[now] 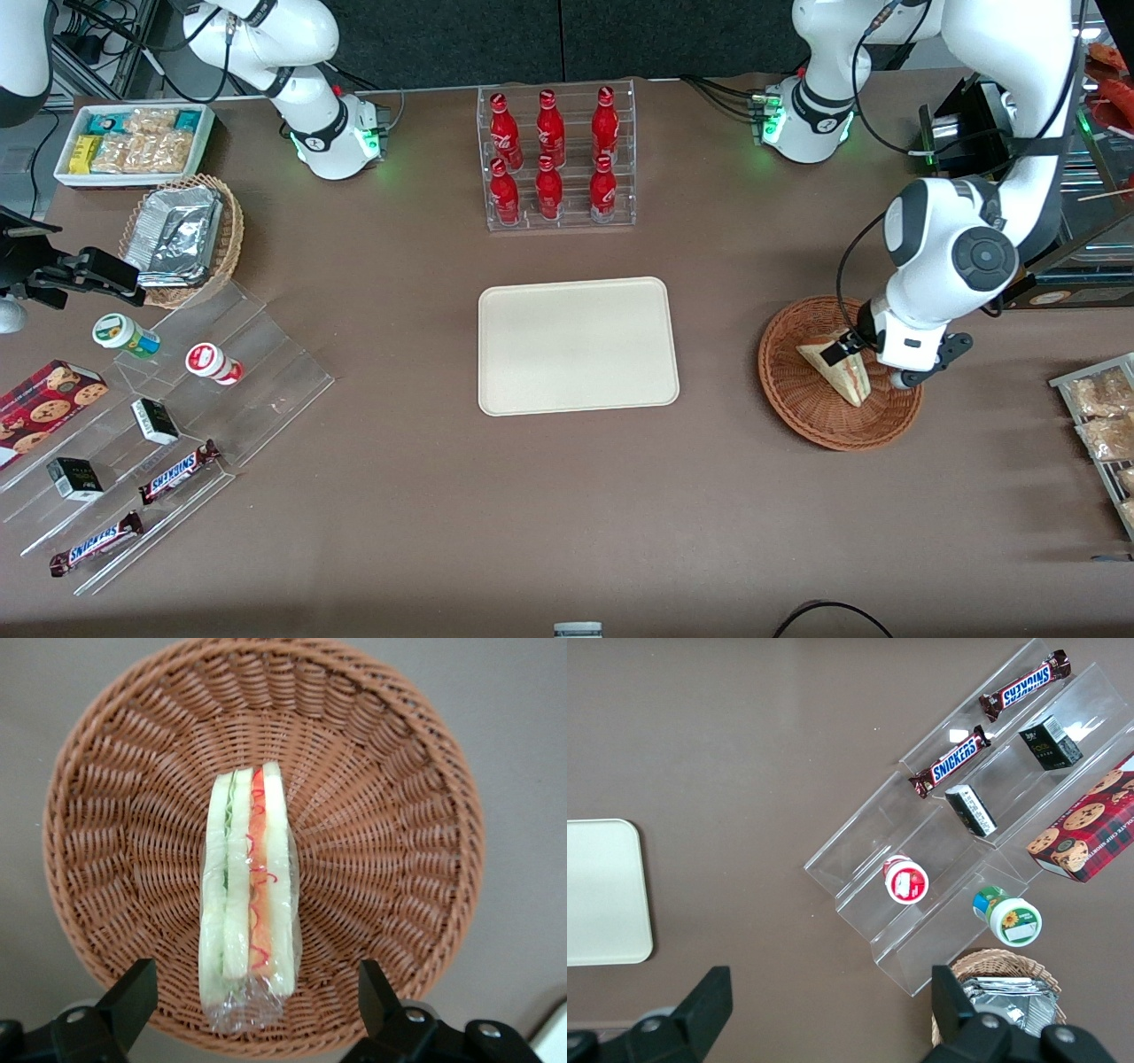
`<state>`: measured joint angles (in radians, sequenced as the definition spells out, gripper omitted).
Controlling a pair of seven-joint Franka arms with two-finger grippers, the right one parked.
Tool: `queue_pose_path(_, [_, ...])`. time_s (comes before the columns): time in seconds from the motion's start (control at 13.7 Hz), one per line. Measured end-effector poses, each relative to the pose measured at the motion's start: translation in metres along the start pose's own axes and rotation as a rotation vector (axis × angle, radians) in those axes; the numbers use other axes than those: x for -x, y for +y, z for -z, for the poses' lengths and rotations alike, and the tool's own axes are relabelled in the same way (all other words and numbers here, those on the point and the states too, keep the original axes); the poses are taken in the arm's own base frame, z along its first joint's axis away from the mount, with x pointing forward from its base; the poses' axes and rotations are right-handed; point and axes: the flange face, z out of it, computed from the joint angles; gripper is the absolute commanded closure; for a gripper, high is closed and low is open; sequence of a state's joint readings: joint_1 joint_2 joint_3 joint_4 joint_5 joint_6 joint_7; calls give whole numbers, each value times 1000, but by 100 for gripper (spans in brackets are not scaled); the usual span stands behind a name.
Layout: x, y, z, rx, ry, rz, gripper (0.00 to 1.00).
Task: Place sandwich from basket to tray
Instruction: 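Close the left gripper on the wrapped sandwich and lift it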
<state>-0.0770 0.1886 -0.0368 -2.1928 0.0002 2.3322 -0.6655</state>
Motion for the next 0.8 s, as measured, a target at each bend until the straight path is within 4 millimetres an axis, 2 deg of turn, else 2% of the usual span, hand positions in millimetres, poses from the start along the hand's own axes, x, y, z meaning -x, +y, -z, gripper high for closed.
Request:
queue_pose_path(0.22, [4, -3, -22, -4, -6, 22, 0])
queue_pose_path(0.29, [4, -3, -27, -3, -6, 27, 5])
queue_pose_path(0.37, [3, -3, -32, 0, -3, 31, 16])
queue_pose_path(0.59, [2, -3, -45, 7, 5, 66, 65])
queue_pose_path(0.73, [1, -4, -48, 5, 3, 82, 89])
queue_pose_path(0.8, [1, -4, -49, 5, 2, 86, 97])
